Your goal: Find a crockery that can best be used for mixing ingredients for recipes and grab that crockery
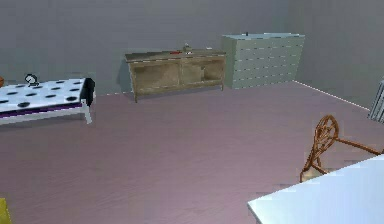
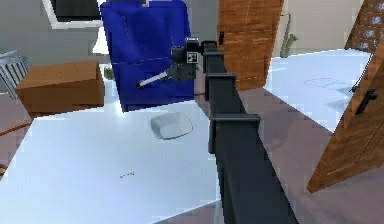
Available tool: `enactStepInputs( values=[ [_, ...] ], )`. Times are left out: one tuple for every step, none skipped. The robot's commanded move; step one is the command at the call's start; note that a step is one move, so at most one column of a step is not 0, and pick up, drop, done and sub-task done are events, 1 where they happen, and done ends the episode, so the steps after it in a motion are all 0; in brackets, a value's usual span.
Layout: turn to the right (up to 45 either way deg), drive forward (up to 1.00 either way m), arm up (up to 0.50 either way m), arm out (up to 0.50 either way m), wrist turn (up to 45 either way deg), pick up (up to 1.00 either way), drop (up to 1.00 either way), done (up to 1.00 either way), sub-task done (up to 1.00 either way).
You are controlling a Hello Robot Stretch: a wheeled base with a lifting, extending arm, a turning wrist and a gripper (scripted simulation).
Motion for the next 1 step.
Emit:
enactStepInputs(
  values=[
    [0.0,0.00,-0.26,0.00,0.0,0.00,0.00,0.00,0.00]
  ],
)
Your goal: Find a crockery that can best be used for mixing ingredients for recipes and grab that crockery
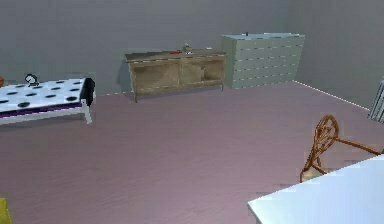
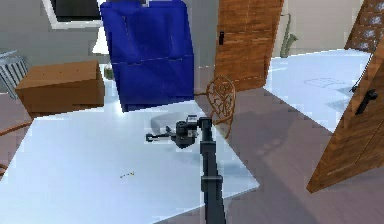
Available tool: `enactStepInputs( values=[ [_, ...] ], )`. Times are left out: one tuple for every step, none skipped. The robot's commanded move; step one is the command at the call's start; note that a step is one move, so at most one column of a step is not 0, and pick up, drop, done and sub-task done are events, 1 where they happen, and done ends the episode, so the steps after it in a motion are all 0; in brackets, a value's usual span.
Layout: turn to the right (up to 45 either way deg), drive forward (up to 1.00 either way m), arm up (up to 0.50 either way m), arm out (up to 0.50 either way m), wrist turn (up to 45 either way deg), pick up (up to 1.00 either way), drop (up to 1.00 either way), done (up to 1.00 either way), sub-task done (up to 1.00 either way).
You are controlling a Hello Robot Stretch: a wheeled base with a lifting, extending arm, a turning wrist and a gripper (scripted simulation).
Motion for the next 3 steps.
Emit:
enactStepInputs(
  values=[
    [0.0,0.00,0.00,0.00,0.0,1.00,0.00,0.00,0.00],
    [0.0,0.00,0.10,0.00,0.0,0.00,0.00,0.00,0.00],
    [0.0,0.00,0.00,0.00,0.0,0.00,0.00,1.00,0.00]
  ],
)
